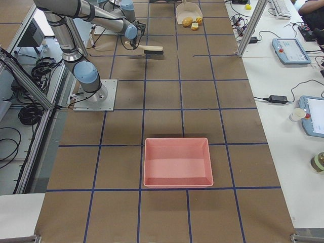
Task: Sweep and dump trash in nearest bin
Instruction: 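Carry the brush with the right gripper to the food pieces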
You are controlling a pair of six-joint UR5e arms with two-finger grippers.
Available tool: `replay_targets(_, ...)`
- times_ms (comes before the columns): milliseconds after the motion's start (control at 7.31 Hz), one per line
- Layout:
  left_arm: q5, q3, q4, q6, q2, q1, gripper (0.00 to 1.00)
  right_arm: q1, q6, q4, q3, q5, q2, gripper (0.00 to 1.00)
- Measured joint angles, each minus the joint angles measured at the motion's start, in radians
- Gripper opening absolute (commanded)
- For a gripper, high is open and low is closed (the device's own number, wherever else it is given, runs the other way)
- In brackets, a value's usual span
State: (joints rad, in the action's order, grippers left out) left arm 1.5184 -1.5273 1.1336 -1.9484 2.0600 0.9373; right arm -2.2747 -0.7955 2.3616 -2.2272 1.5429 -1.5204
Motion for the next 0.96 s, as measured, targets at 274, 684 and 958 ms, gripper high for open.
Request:
replay_targets(274, 0.0, 0.0, 0.001, 0.007, 0.001, 0.0, 0.0, 0.009, 0.038, -0.053, 0.126, 0.002, 0.054, 0.09)
replay_targets(684, 0.0, -0.009, 0.001, 0.011, 0.0, 0.001, 0.0, 0.044, 0.052, -0.104, 0.393, 0.001, 0.255, 0.09)
replay_targets(958, 0.001, -0.015, 0.0, 0.012, -0.001, 0.001, 0.0, 0.076, 0.061, -0.238, 0.589, -0.003, 0.335, 0.1)
